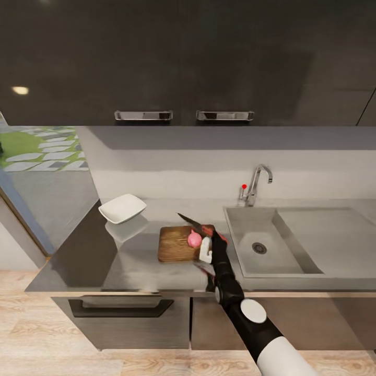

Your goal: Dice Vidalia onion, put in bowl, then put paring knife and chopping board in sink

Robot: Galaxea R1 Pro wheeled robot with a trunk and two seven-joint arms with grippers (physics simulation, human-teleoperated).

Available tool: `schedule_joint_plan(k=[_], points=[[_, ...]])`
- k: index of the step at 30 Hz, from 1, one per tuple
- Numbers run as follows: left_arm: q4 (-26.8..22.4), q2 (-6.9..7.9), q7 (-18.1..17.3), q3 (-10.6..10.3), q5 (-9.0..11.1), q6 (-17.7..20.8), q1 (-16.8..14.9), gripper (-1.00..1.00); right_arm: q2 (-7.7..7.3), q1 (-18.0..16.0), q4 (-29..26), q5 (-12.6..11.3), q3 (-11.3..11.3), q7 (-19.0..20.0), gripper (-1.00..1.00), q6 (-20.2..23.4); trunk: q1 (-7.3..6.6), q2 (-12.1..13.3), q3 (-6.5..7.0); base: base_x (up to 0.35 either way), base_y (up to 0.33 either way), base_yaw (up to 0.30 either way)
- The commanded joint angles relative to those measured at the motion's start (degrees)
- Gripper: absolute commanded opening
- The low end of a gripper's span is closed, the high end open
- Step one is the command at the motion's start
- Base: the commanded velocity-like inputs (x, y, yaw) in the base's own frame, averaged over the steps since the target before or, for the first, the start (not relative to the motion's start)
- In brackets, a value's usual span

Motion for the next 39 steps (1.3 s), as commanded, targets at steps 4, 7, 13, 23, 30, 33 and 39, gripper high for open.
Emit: schedule_joint_plan(k=[4,7,13,23,30,33,39], points=[[0.28,-0.01,-0.33,-0.46,0.62,-0.39,-0.11,1.00,-2.02,-0.06,-4.25,0.44,-0.26,5.52,-1.00,-8.69,0.03,-0.12,-0.12,0.000,0.000,0.000],[0.27,-0.01,-0.35,-0.46,0.61,-0.39,-0.11,1.00,-2.65,-0.06,-7.78,0.49,-0.21,10.92,-1.00,-13.63,0.03,-0.12,-0.12,0.000,0.000,0.000],[0.27,-0.01,-0.33,-0.46,0.59,-0.39,-0.11,1.00,-4.24,-0.06,-7.31,2.77,0.02,12.12,-1.00,-14.86,0.03,-0.12,-0.12,0.150,-0.172,0.000],[0.27,-0.01,-0.33,-0.46,0.58,-0.39,-0.11,1.00,-3.32,-0.06,3.37,5.62,-0.05,8.87,-1.00,-14.33,0.03,-0.12,-0.12,0.142,-0.095,0.000],[0.27,-0.01,-0.33,-0.46,0.62,-0.39,-0.11,1.00,-2.59,-0.06,2.93,5.45,-0.28,3.95,-1.00,-14.24,0.03,-0.12,-0.12,0.000,0.000,0.000],[0.27,-0.01,-0.33,-0.46,0.64,-0.39,-0.11,1.00,-2.54,-0.06,2.98,5.36,-0.27,3.86,-1.00,-13.32,0.03,-0.12,-0.12,0.000,0.000,0.000],[0.27,-0.01,-0.34,-0.46,0.59,-0.39,-0.10,1.00,-2.54,-0.06,2.98,5.34,-0.28,3.85,-1.00,-13.10,0.03,-0.12,-0.12,0.000,0.000,0.000]])
